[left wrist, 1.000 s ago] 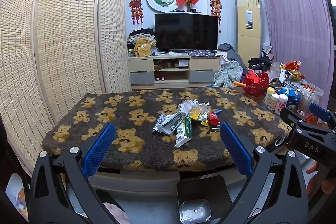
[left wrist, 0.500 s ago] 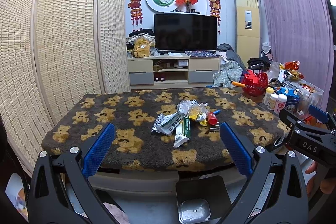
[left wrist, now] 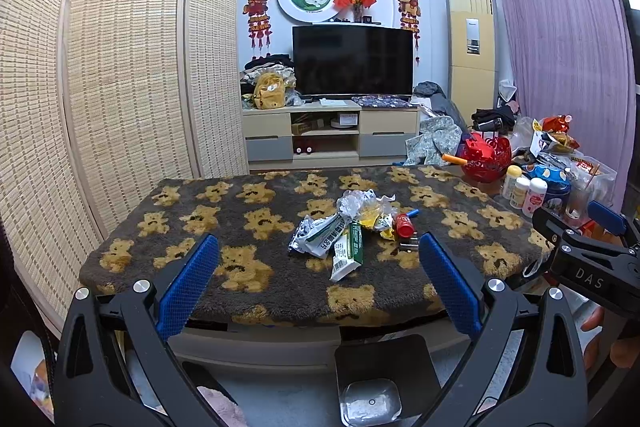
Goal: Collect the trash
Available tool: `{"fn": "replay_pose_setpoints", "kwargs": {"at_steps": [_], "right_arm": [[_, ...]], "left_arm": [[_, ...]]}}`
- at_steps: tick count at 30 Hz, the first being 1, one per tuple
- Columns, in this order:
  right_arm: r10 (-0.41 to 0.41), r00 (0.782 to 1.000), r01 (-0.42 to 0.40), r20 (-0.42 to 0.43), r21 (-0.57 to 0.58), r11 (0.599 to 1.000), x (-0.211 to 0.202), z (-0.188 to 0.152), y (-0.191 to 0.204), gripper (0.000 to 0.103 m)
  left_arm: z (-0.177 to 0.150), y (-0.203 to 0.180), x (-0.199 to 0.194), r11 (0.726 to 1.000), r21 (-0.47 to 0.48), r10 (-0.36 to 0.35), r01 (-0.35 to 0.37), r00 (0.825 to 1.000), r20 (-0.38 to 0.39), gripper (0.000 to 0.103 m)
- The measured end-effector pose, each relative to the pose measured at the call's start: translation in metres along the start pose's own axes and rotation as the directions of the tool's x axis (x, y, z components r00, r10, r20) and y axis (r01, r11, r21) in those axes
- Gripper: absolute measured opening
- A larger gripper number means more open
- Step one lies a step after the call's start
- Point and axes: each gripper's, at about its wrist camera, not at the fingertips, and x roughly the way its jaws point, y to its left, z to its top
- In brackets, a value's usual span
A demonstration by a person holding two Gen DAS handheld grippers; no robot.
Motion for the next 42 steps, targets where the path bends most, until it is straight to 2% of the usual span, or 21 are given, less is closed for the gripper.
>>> {"fn": "replay_pose_setpoints", "kwargs": {"at_steps": [8,15,21,26,28,33,38,42], "right_arm": [[0.01,1.0,-0.01,-0.001,0.014,1.0,0.003,-0.001,-0.003,0.1],[0.023,0.999,-0.023,-0.023,0.011,1.0,0.029,-0.008,-0.011,0.1],[0.084,0.989,-0.077,-0.121,0.056,0.995,0.08,-0.029,-0.016,0.1],[0.115,0.978,-0.105,-0.173,0.065,0.992,0.118,-0.043,-0.013,0.1],[0.144,0.966,-0.134,-0.214,0.061,0.989,0.137,-0.046,-0.009,0.1],[0.117,0.94,-0.108,-0.322,0.046,0.993,0.188,-0.052,-0.004,0.1],[0.091,0.936,-0.084,-0.341,0.035,0.996,0.231,-0.047,-0.003,0.1],[0.134,0.929,-0.124,-0.345,0.053,0.991,0.261,-0.036,0.006,0.1]], "left_arm": [[-0.003,-0.001,0.006,1.0,0.001,0.015,-0.015,1.0,-0.021,0.095],[-0.012,0.006,0.033,0.999,0.031,0.046,-0.043,0.996,-0.08,0.095],[-0.028,0.018,0.075,1.0,0.0,0.008,-0.008,0.987,-0.163,0.095],[-0.041,0.014,0.119,0.999,0.035,0.015,-0.007,0.969,-0.245,0.095],[-0.045,0.013,0.138,0.999,0.037,0.001,0.01,0.96,-0.279,0.095],[-0.054,0.008,0.178,0.998,0.061,-0.011,0.034,0.938,-0.348,0.095],[-0.061,0.005,0.217,0.997,0.037,-0.043,0.063,0.914,-0.404,0.094],[-0.064,0.0,0.244,0.995,0.012,-0.083,0.098,0.897,-0.434,0.094]]}}
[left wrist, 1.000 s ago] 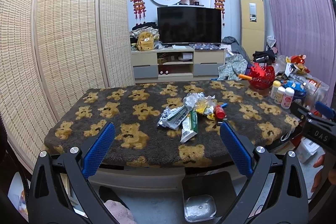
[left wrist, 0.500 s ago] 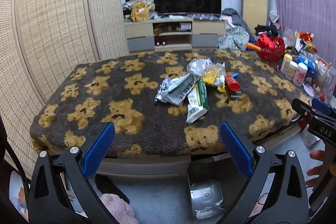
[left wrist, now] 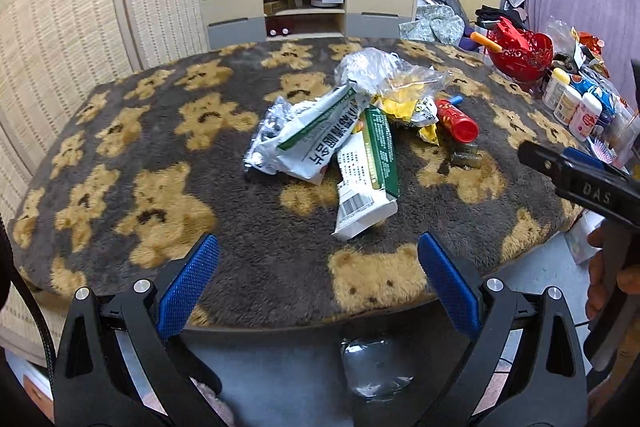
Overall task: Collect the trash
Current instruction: 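Grasp the white-green medicine box with the left tool while the right tool grasps the red Skittles tube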
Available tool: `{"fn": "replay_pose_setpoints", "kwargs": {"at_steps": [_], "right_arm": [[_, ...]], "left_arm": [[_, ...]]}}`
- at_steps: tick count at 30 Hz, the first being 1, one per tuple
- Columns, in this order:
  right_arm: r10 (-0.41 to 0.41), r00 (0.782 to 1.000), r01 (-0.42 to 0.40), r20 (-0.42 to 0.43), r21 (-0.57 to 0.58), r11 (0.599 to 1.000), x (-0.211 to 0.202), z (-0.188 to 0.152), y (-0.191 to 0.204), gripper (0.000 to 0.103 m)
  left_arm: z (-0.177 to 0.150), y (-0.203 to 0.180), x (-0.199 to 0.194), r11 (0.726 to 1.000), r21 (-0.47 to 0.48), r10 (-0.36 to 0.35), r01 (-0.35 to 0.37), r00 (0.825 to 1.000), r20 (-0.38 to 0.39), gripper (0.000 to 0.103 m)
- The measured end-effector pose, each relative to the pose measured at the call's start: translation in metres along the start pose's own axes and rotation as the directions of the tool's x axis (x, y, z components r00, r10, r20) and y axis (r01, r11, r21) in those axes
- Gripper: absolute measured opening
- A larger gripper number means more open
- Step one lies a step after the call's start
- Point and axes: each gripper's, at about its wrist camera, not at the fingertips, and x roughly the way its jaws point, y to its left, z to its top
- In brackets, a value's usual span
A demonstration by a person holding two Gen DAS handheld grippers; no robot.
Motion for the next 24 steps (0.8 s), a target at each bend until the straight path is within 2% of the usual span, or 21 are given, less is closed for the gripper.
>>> {"fn": "replay_pose_setpoints", "kwargs": {"at_steps": [1,3,6,9,13,15,20,22,24], "right_arm": [[0.009,1.0,-0.009,-0.004,0.001,1.0,0.005,0.004,0.001,0.099],[0.029,0.999,-0.029,-0.017,0.009,1.0,0.016,0.009,0.004,0.087],[0.068,0.997,-0.066,-0.048,0.029,0.997,0.037,0.017,0.009,0.078],[0.075,0.996,-0.073,-0.053,0.036,0.997,0.05,0.024,0.012,0.075],[0.063,0.996,-0.06,-0.067,0.035,0.998,0.068,0.032,0.017,0.074],[0.058,0.995,-0.054,-0.081,0.048,0.997,0.078,0.034,0.015,0.069],[0.059,0.993,-0.05,-0.107,0.081,0.995,0.096,0.035,0.008,0.06],[0.058,0.991,-0.048,-0.119,0.088,0.995,0.101,0.034,0.006,0.058],[0.059,0.99,-0.046,-0.13,0.098,0.994,0.106,0.031,0.003,0.047]], "left_arm": [[0.003,-0.002,0.005,1.0,0.003,-0.012,0.012,1.0,-0.004,0.091],[0.01,-0.006,0.013,1.0,0.006,-0.031,0.031,1.0,-0.008,0.087],[0.022,-0.014,0.029,0.998,0.01,-0.058,0.059,0.998,-0.018,0.08],[0.031,-0.019,0.047,0.996,0.001,-0.084,0.084,0.995,-0.047,0.075],[0.036,-0.021,0.07,0.997,-0.02,-0.079,0.077,0.993,-0.088,0.075],[0.036,-0.021,0.081,0.997,-0.024,-0.079,0.077,0.991,-0.11,0.074],[0.037,-0.026,0.1,0.996,-0.027,-0.09,0.088,0.986,-0.139,0.062],[0.037,-0.027,0.107,0.994,-0.033,-0.109,0.105,0.982,-0.155,0.053],[0.036,-0.026,0.112,0.992,-0.039,-0.121,0.117,0.979,-0.164,0.048]]}}
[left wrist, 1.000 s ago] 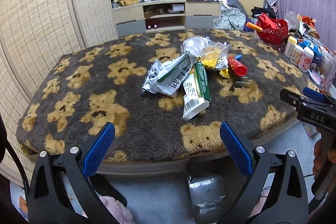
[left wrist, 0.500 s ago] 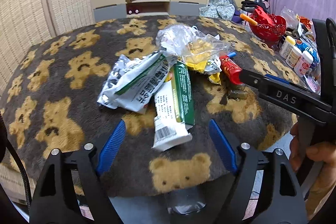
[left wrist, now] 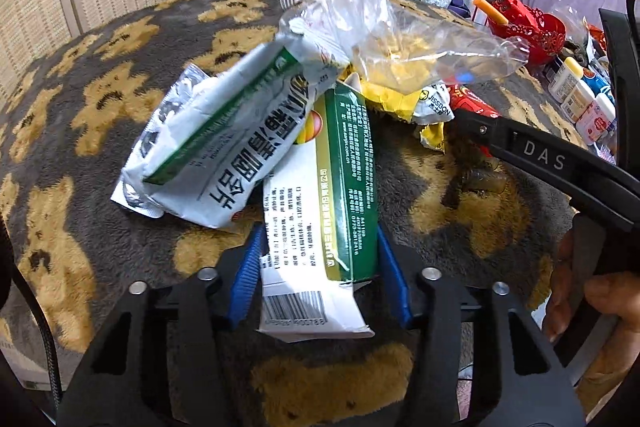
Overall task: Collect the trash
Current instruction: 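Grasp the white-green medicine box with the left tool while the right tool grasps the red Skittles tube, then carry both items down over the metal bin and open both tools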
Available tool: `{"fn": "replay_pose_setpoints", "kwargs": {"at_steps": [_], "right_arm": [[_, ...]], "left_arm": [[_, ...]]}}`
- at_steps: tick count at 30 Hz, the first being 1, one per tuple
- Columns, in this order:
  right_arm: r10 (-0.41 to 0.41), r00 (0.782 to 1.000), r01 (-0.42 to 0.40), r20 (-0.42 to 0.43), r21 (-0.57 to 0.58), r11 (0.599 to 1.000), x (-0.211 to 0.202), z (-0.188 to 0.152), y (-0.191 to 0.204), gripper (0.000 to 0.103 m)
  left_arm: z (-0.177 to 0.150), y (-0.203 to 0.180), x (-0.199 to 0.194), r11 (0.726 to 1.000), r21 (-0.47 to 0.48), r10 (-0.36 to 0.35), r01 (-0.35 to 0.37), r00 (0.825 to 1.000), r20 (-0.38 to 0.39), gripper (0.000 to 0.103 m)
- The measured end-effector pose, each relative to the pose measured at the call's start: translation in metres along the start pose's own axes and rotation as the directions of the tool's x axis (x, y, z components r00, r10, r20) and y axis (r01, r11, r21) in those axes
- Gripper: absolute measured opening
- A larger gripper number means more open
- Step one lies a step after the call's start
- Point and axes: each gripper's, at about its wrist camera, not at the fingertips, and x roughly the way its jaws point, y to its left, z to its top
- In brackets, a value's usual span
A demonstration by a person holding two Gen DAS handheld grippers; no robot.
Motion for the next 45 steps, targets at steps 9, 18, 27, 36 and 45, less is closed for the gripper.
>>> {"fn": "replay_pose_setpoints", "kwargs": {"at_steps": [9,18,27,36,45], "right_arm": [[-0.019,0.998,0.02,0.056,-0.021,1.0,-0.024,-0.003,-0.005,0.036],[-0.046,0.991,0.053,0.123,-0.052,0.997,-0.075,-0.006,0.0,0.036],[-0.031,0.982,0.046,0.188,-0.074,0.996,-0.14,-0.016,0.008,0.036],[0.012,0.979,0.012,0.205,-0.114,0.993,-0.191,-0.051,0.018,0.036],[0.027,0.986,-0.001,0.162,-0.156,0.988,-0.22,-0.108,0.02,0.036]], "left_arm": [[-0.005,-0.005,-0.009,0.999,0.037,0.007,-0.008,1.0,0.027,0.032],[-0.011,-0.013,-0.055,0.999,0.049,-0.01,0.005,0.996,0.093,0.031],[-0.021,-0.018,-0.117,0.999,0.049,-0.018,0.009,0.984,0.178,0.031],[-0.054,-0.024,-0.167,0.998,0.048,-0.055,0.045,0.975,0.217,0.031],[-0.11,-0.032,-0.194,0.996,0.052,-0.083,0.074,0.974,0.212,0.031]]}}
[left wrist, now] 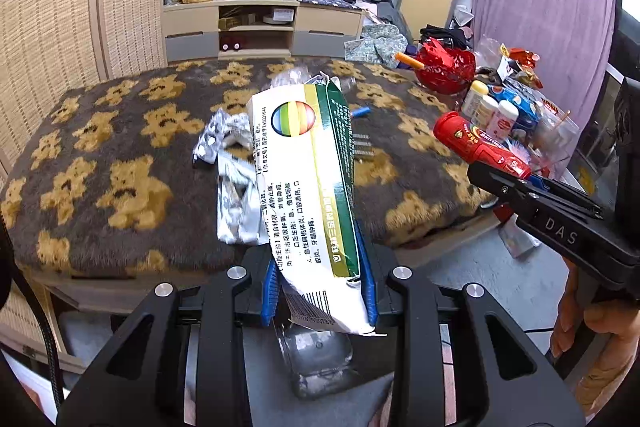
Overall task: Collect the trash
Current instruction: 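Carry both items down over the metal bin and open both tools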
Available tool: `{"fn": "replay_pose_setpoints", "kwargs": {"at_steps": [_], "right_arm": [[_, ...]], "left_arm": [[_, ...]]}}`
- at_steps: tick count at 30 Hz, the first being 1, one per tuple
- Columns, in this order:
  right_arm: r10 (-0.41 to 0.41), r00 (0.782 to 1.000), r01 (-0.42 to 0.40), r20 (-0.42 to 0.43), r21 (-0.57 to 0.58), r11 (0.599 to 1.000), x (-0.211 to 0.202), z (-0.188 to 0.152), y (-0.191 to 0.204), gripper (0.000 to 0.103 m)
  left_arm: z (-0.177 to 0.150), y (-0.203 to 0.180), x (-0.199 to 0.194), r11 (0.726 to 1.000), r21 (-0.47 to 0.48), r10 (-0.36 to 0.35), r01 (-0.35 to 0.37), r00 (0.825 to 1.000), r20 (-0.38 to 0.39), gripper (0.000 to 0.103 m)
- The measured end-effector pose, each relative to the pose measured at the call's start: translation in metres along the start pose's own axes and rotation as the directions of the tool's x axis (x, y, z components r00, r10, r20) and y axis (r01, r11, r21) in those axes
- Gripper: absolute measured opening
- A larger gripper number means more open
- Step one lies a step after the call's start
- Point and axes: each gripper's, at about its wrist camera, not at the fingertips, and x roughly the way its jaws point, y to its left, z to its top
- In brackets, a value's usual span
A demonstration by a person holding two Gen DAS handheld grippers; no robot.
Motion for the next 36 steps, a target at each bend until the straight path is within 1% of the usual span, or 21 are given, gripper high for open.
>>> {"fn": "replay_pose_setpoints", "kwargs": {"at_steps": [6,9,12,15,18,21,25,29,32,34,35,36], "right_arm": [[-0.003,0.997,0.002,-0.077,-0.013,1.0,0.004,-0.044,0.0,0.036],[0.014,0.991,-0.015,-0.133,-0.002,1.0,0.013,-0.067,-0.001,0.036],[0.035,0.979,-0.032,-0.201,0.015,0.999,0.029,-0.092,-0.002,0.036],[0.072,0.963,-0.058,-0.259,0.061,0.996,0.045,-0.109,-0.005,0.036],[0.086,0.944,-0.062,-0.32,0.084,0.995,0.065,-0.128,-0.007,0.036],[0.093,0.924,-0.056,-0.371,0.109,0.992,0.085,-0.145,-0.009,0.036],[0.086,0.913,-0.045,-0.398,0.111,0.993,0.1,-0.156,-0.008,0.036],[0.075,0.907,-0.038,-0.415,0.097,0.995,0.109,-0.161,-0.002,0.036],[0.066,0.907,-0.027,-0.415,0.098,0.995,0.114,-0.159,-0.003,0.037],[0.058,0.91,-0.019,-0.411,0.1,0.995,0.116,-0.157,-0.004,0.045],[0.055,0.912,-0.015,-0.407,0.102,0.995,0.116,-0.155,-0.005,0.054],[0.053,0.914,-0.012,-0.403,0.105,0.994,0.116,-0.153,-0.005,0.06]], "left_arm": [[-0.047,0.001,0.014,1.0,-0.018,-0.002,0.001,0.997,-0.083,0.031],[-0.069,0.005,0.027,1.0,-0.031,-0.009,0.005,0.992,-0.128,0.031],[-0.088,0.005,0.041,0.999,-0.032,-0.016,0.01,0.985,-0.17,0.031],[-0.108,0.005,0.06,0.999,-0.046,-0.03,0.021,0.975,-0.221,0.031],[-0.128,0.006,0.084,0.997,-0.067,-0.055,0.037,0.955,-0.291,0.031],[-0.143,0.004,0.102,0.997,-0.069,-0.064,0.043,0.938,-0.341,0.031],[-0.152,-0.001,0.119,0.997,-0.059,-0.069,0.051,0.918,-0.39,0.031],[-0.156,-0.002,0.134,0.996,-0.066,-0.075,0.052,0.904,-0.422,0.032],[-0.158,-0.001,0.138,0.996,-0.069,-0.075,0.05,0.898,-0.433,0.038],[-0.159,0.002,0.139,0.997,-0.066,-0.068,0.044,0.9,-0.43,0.042],[-0.159,0.004,0.14,0.997,-0.064,-0.063,0.039,0.902,-0.427,0.043],[-0.158,0.005,0.139,0.997,-0.062,-0.057,0.033,0.903,-0.425,0.047]]}}
